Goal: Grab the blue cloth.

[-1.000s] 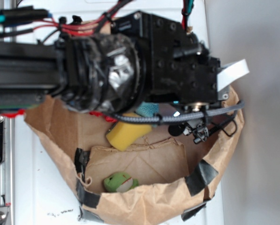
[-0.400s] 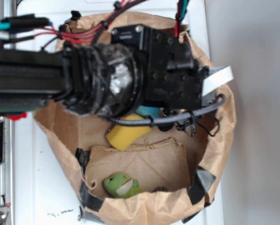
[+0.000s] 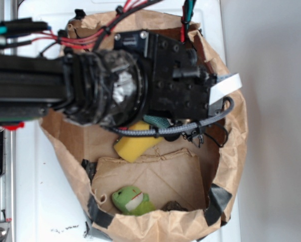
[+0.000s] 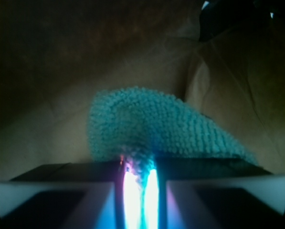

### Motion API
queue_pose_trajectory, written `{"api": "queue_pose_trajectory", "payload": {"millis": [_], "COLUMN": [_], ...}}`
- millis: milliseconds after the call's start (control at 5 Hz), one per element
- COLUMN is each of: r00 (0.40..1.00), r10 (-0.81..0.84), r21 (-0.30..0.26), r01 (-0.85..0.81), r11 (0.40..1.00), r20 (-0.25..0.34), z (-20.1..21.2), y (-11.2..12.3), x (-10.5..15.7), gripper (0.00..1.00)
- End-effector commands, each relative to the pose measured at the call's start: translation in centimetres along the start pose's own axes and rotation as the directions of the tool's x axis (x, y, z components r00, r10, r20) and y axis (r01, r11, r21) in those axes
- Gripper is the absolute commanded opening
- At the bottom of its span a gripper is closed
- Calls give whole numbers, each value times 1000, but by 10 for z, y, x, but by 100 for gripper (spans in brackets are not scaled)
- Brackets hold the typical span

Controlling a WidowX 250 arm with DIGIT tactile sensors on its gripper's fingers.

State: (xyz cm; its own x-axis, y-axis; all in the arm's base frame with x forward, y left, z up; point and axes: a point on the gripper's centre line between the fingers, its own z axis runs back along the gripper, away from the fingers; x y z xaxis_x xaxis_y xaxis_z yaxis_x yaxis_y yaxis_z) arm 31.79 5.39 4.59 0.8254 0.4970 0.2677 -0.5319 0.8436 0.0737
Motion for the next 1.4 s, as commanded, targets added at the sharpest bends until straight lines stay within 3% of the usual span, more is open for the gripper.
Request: {"api": "queue_pose_trajectory", "payload": {"millis": [0, 400, 800, 1200], "r00": [987, 945, 933, 922], "r10": [-161, -327, -355, -375], "r21": [-71, -120, -186, -143], "r01": [162, 325, 360, 386], "r11": [984, 938, 914, 911], "r20": [23, 7, 59, 100], "z": [64, 108, 144, 155], "y": [3, 15, 15, 6], "x": [10, 2, -6, -4], "gripper": [0, 0, 0, 0]}}
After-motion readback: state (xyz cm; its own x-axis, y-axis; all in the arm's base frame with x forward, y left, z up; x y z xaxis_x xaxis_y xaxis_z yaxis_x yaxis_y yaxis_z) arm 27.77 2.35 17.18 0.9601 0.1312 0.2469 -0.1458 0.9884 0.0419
